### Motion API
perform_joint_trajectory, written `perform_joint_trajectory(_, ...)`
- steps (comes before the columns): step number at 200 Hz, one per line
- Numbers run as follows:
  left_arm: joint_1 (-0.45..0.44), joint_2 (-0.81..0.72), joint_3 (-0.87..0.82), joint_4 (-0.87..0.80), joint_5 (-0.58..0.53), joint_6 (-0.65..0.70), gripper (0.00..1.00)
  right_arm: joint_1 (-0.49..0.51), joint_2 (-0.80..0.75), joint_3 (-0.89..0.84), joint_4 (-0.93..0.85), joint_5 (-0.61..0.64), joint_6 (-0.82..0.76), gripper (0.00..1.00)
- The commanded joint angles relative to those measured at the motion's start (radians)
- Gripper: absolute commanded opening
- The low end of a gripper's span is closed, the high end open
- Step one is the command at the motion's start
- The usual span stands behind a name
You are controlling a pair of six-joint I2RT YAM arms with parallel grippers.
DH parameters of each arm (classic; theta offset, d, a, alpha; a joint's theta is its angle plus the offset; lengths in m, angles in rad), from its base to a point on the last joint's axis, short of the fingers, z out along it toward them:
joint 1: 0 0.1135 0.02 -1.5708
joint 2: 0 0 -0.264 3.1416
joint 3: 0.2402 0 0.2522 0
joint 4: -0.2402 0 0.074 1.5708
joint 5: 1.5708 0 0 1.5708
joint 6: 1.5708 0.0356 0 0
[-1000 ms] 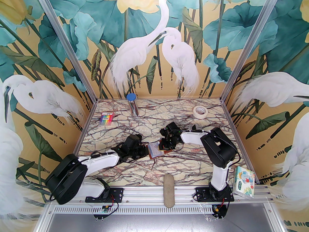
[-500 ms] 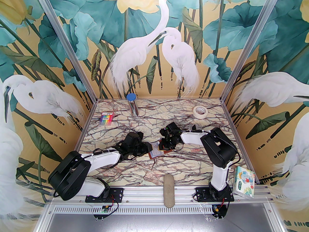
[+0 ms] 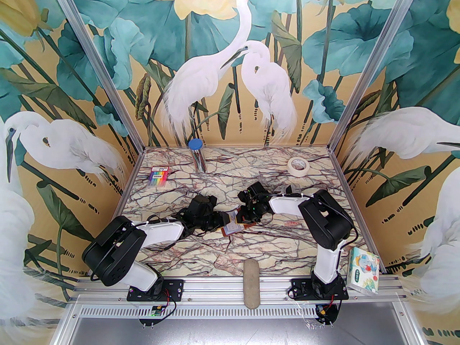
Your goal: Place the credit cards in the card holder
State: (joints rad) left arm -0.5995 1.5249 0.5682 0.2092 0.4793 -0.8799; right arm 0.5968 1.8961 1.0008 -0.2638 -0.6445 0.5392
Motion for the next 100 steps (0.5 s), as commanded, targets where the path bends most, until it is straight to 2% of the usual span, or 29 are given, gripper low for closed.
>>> perform_joint_trajectory(1,0.005,0.013,0.033,0.044,0.041,-0.005,0.39,0.009,0.031,-0.04,-0.04,0.071,0.014,0.03)
perform_joint_trajectory(23,0.002,0.008,0.047,0.035,0.042,-0.001,0.39,0.008,0.012,-0.039,-0.045,0.067,0.017,0.05)
perform_joint_trajectory(62,-0.003,0.014,0.064,0.02,0.044,0.007,0.39,0.001,-0.057,-0.017,-0.092,0.074,0.011,0.16)
perform_joint_trajectory(100,-0.009,0.015,0.08,0.012,0.041,0.009,0.39,-0.016,-0.137,-0.011,-0.126,0.102,0.019,0.19)
